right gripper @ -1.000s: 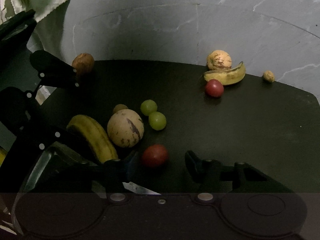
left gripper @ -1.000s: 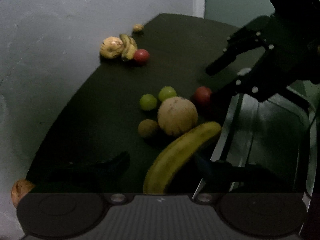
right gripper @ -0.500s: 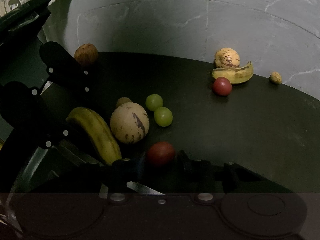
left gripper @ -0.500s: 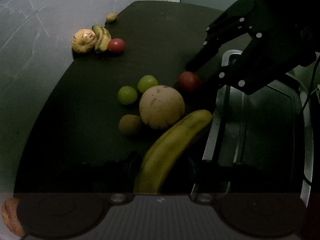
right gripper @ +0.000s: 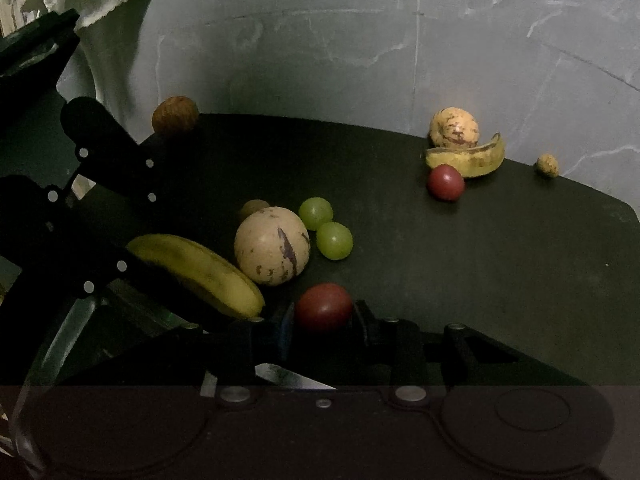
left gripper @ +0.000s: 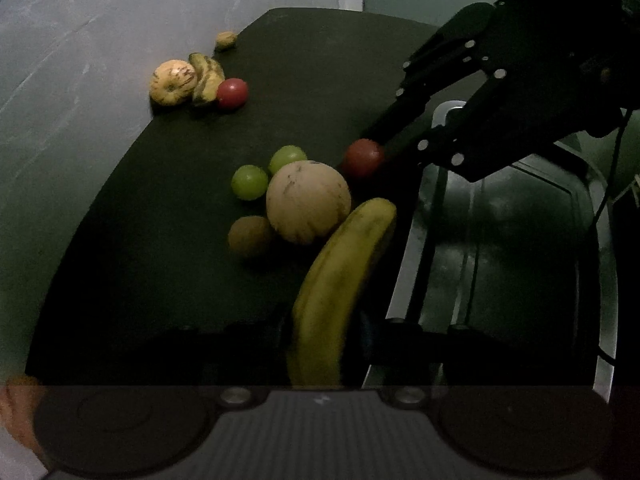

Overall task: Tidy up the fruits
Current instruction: 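Grasp the banana with the left tool while the right tool grasps the red tomato, then lower the banana into the tray and open the left tool while the right tool releases the tomato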

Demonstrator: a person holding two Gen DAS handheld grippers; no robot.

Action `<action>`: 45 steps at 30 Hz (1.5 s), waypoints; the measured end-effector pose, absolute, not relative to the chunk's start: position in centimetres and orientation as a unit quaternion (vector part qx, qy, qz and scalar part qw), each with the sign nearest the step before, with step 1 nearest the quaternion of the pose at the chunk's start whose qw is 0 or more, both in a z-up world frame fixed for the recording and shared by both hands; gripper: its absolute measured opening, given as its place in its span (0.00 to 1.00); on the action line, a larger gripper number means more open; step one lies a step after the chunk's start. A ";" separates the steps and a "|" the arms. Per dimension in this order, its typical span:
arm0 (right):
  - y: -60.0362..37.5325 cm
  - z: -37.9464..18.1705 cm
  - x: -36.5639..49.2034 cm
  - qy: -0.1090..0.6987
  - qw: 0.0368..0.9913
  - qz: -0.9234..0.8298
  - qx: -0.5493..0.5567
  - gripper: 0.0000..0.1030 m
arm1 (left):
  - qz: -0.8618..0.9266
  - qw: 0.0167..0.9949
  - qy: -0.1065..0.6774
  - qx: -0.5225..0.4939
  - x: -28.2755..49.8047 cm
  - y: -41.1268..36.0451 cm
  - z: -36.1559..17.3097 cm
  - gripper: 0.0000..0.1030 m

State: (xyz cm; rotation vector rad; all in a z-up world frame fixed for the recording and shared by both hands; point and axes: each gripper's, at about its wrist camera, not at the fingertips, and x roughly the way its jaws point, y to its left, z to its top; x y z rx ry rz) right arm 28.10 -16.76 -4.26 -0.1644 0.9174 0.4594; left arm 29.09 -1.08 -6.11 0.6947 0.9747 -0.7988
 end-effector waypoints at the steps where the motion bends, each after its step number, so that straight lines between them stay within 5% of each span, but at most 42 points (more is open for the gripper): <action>1: -16.7 -4.1 28.0 0.436 0.870 0.218 -0.078 0.32 | -0.359 0.756 0.446 0.318 29.0 -1.0 -6.1 0.35; 29: -14.6 -0.4 18.6 0.390 0.894 0.207 -0.070 0.32 | -0.193 0.858 0.464 0.108 23.3 3.9 -2.5 0.31; 45: -15.9 -1.1 11.2 0.432 0.850 0.286 -0.090 0.32 | -0.129 0.879 0.459 0.000 13.7 1.0 -2.3 0.32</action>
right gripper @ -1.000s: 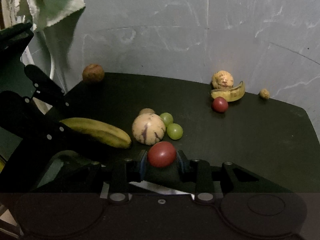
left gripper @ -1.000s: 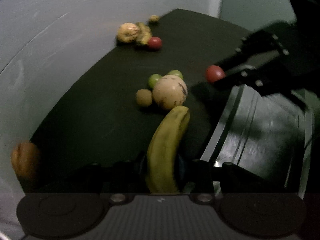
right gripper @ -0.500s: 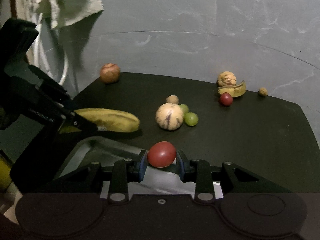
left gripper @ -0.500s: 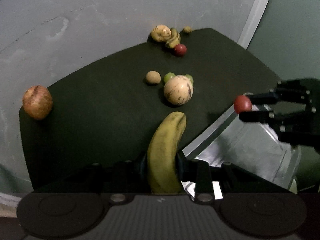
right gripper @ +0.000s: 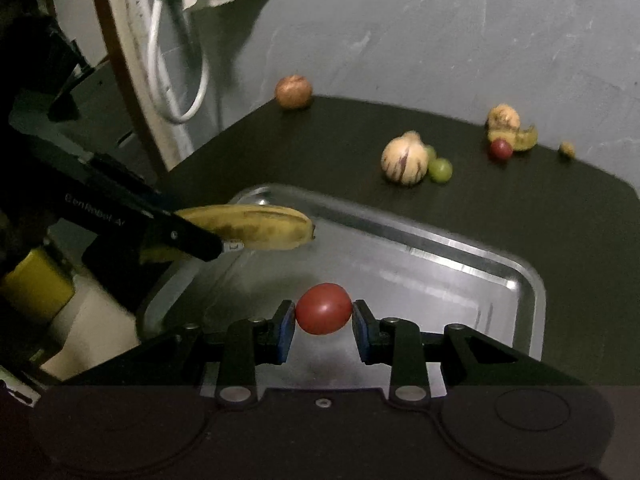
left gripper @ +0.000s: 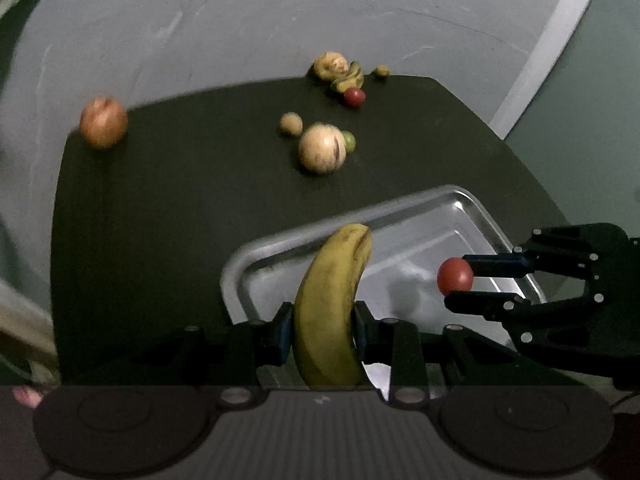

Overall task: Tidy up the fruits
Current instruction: 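Lower the banana into the tray and open the left tool while the right tool releases the tomato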

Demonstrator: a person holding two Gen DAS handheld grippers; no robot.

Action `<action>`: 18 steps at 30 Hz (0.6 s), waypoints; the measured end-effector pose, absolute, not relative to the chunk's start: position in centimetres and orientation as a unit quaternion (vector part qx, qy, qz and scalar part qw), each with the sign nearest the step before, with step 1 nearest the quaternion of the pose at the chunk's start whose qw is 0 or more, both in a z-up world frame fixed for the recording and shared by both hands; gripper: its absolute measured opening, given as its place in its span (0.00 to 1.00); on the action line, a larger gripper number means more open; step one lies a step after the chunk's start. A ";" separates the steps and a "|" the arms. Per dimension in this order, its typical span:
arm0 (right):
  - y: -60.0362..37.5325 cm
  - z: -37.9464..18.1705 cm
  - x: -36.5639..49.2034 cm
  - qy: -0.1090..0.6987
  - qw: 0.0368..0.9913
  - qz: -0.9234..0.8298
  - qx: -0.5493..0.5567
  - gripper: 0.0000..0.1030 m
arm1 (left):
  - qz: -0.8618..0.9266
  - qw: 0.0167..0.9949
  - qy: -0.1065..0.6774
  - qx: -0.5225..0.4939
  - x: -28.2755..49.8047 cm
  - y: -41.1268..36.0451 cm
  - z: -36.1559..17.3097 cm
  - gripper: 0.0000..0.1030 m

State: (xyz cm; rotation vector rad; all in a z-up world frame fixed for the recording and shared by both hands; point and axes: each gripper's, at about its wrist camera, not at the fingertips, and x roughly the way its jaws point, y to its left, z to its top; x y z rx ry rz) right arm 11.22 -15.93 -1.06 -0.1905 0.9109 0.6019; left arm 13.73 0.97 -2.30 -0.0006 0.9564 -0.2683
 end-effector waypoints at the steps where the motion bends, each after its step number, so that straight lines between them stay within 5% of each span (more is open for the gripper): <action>1: -16.1 -1.2 10.8 0.434 0.849 0.288 -0.093 0.32 | -0.124 0.879 0.460 -0.008 12.9 0.8 -2.6 0.32; 18: -16.7 -3.6 9.0 0.454 0.829 0.301 -0.128 0.32 | -0.038 0.891 0.450 -0.033 7.4 -2.7 -6.4 0.32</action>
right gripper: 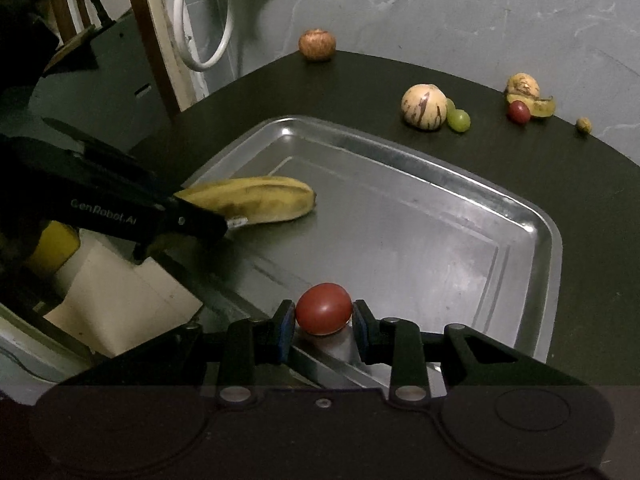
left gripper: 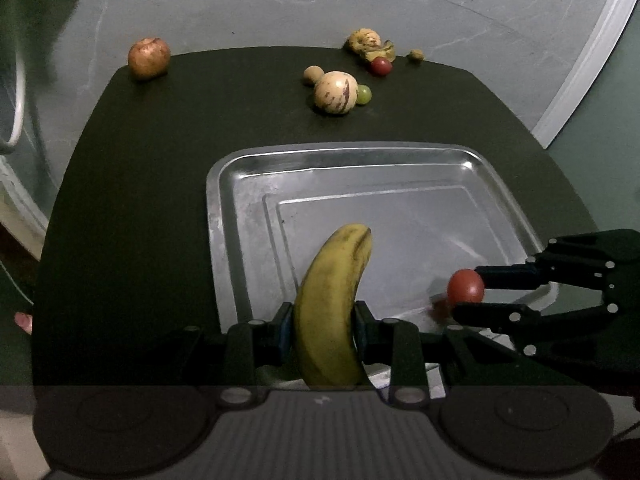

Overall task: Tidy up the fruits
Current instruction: 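Lower the banana into the tray and open the left tool while the right tool releases the tomato, then move both tools back toward the grapes and kiwi beside the melon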

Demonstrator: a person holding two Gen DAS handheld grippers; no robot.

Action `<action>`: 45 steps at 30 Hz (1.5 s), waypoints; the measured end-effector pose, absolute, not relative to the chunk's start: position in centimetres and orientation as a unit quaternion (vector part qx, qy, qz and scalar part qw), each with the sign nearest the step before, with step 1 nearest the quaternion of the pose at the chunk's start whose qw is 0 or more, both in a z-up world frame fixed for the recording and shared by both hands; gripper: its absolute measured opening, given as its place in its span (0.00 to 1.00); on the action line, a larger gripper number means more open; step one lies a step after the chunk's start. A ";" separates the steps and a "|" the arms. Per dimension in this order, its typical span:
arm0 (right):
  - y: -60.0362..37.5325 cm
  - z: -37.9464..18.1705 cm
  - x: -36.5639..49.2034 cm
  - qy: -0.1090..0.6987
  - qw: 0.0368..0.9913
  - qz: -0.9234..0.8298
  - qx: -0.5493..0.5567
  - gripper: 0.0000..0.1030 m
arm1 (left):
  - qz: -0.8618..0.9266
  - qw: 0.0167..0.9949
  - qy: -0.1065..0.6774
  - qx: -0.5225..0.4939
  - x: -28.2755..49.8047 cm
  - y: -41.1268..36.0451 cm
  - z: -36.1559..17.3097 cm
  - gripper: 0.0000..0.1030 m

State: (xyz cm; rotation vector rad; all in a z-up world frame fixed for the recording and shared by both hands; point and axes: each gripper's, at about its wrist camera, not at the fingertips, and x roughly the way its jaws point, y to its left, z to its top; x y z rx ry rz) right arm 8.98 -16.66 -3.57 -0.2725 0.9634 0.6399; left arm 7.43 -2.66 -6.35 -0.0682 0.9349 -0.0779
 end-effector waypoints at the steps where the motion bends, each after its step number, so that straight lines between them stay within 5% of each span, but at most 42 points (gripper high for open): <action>1: -16.7 -3.6 9.0 0.453 0.829 0.302 -0.129 0.32 | -0.036 0.893 0.447 -0.034 7.4 -2.8 -6.5 0.32; 10: -16.6 -3.6 8.6 0.446 0.833 0.301 -0.129 0.35 | -0.027 0.899 0.434 -0.041 7.6 -2.8 -7.4 0.34; 19: -17.5 -2.1 7.7 0.425 0.846 0.297 -0.122 0.57 | -0.018 0.904 0.421 -0.073 6.8 -1.8 -6.5 0.45; 21: -17.8 -1.7 7.5 0.422 0.849 0.295 -0.120 0.62 | -0.018 0.906 0.415 -0.081 6.4 -1.6 -6.1 0.52; 23: -18.0 -1.4 7.2 0.420 0.851 0.294 -0.118 0.70 | -0.015 0.909 0.407 -0.084 6.0 -1.6 -5.6 0.70; 32: -19.8 -0.5 6.1 0.421 0.859 0.274 -0.104 0.95 | 0.004 0.916 0.390 -0.095 4.2 -1.5 -4.3 0.99; 45: -23.1 -0.2 6.9 0.424 0.882 0.192 -0.078 0.99 | 0.004 0.902 0.432 0.009 1.9 -3.3 -4.0 0.99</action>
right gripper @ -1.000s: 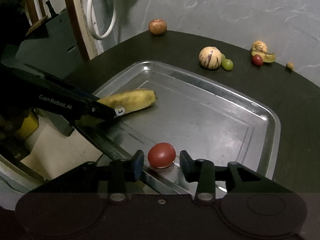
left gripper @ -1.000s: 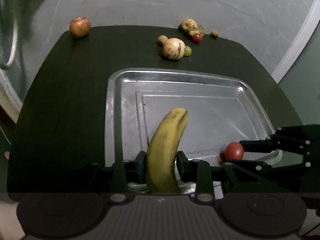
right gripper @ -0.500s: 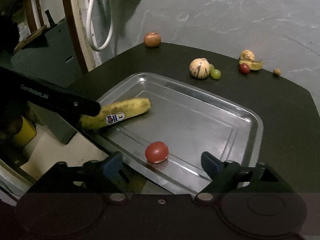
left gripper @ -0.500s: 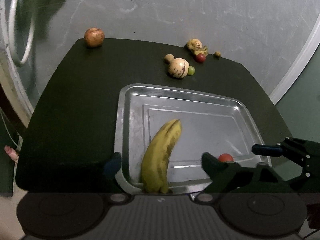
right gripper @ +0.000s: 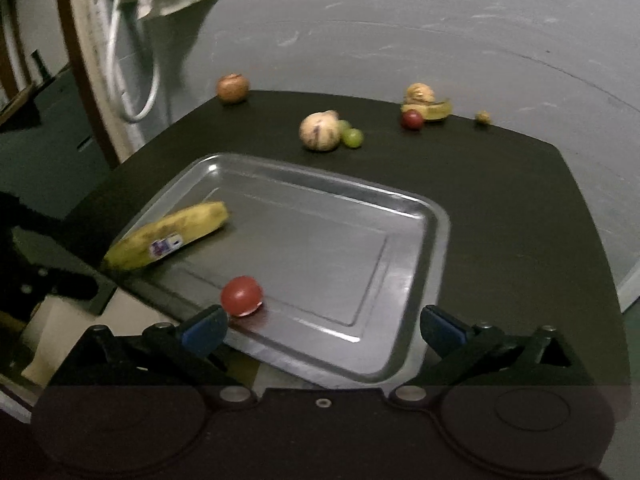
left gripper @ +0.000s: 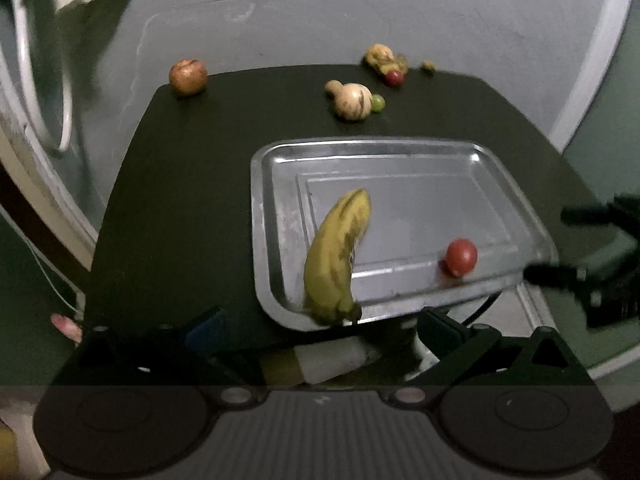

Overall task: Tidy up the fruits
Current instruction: 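Move both tools back toward the grapes and kiwi beside the melon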

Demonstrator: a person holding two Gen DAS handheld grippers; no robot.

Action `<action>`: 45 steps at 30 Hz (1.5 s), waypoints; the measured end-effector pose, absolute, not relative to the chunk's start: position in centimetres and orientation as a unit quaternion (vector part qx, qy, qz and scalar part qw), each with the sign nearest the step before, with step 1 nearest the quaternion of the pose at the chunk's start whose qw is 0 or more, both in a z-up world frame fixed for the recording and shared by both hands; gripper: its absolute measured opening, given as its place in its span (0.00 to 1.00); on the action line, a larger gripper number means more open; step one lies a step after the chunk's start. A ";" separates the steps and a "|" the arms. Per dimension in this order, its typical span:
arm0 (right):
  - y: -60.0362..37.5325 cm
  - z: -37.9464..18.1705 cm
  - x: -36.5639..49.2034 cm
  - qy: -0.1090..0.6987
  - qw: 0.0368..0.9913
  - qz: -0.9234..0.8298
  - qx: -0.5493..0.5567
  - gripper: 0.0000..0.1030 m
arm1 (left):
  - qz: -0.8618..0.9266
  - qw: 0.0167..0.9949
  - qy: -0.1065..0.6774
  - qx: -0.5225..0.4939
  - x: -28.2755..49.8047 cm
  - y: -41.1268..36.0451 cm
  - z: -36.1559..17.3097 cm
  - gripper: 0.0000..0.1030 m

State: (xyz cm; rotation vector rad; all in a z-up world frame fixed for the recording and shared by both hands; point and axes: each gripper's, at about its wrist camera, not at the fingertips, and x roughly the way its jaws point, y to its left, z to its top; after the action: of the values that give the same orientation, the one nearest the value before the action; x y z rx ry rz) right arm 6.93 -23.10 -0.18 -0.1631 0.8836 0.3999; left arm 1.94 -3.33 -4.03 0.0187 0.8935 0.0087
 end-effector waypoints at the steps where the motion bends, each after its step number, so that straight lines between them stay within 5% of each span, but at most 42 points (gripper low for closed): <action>1: -23.2 -0.2 7.0 0.423 0.883 0.188 -0.076 0.99 | 0.003 0.900 0.435 0.016 1.9 -3.5 -4.0 0.99; 16: -22.9 -0.2 11.1 0.395 0.903 0.165 -0.047 0.99 | 0.002 0.893 0.444 0.075 4.7 -3.2 -1.6 0.99; 30: -21.5 -0.8 19.3 0.405 0.904 0.119 -0.067 0.99 | -0.053 0.894 0.436 0.087 16.8 0.5 -1.5 0.99; 39: -19.6 -1.8 23.1 0.400 0.890 0.149 -0.160 0.99 | -0.097 0.890 0.427 0.128 24.2 2.4 -2.2 0.99; 45: -18.6 -2.9 25.7 0.397 0.871 0.188 -0.220 0.89 | -0.136 0.885 0.400 0.197 28.4 2.6 -2.7 0.99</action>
State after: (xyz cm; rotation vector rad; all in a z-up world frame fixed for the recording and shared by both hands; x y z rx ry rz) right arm 25.74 -18.56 -2.90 -0.4589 0.8289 0.3934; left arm 28.36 2.57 -2.68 0.4090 0.8321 -0.2827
